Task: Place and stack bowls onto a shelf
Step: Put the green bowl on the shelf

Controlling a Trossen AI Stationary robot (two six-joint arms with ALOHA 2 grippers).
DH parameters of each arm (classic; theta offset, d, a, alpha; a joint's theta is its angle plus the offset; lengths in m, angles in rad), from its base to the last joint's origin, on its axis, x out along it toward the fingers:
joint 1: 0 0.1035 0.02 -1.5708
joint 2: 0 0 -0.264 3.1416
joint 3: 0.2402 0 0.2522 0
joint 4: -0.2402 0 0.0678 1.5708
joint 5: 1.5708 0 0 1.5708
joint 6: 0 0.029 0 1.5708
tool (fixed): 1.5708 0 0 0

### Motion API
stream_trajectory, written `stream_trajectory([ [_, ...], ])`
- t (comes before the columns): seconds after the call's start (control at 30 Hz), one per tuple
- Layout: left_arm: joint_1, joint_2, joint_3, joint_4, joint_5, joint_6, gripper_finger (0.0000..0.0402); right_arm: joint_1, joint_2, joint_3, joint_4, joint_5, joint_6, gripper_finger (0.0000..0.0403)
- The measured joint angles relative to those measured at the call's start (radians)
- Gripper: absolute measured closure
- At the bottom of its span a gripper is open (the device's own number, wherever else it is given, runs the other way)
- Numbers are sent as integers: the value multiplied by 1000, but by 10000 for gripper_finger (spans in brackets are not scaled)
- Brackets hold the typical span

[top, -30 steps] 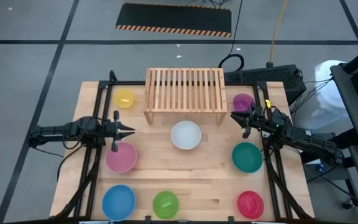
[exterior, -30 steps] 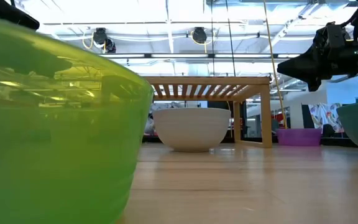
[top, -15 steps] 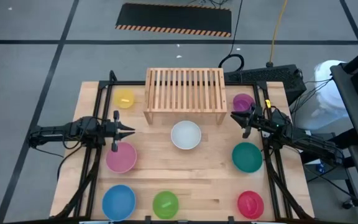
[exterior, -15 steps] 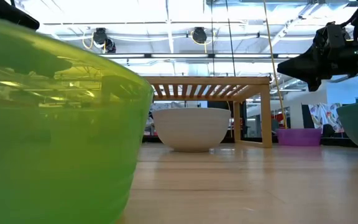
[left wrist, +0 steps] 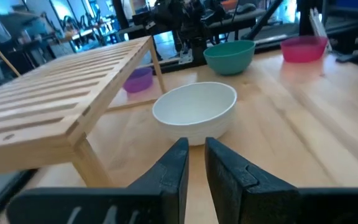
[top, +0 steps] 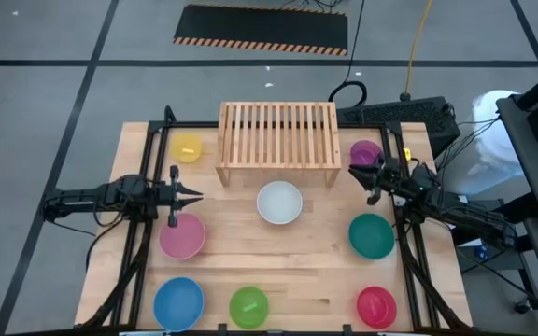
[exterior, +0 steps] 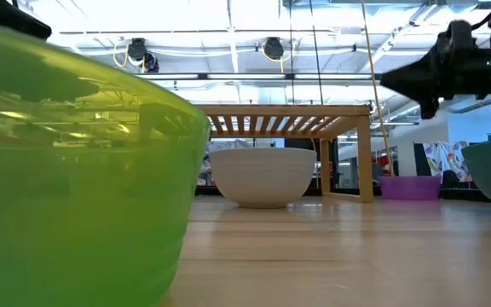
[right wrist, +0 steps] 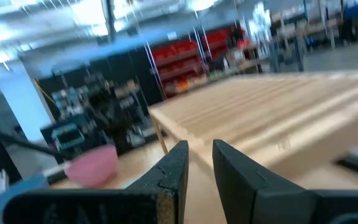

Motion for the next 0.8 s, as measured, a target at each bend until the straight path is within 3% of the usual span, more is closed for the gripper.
stream_trajectory([
  [0.3,1,0,-2,23,-6,8,341,0,2,176,-141,16,-220,337],
  [0.6,1,0,-2,151,-20,-201,341,-1,81,524,-663,58,-287,337],
  [0.8,1,0,-2,178,-20,-249,341,0,191,773,-928,56,-326,337],
])
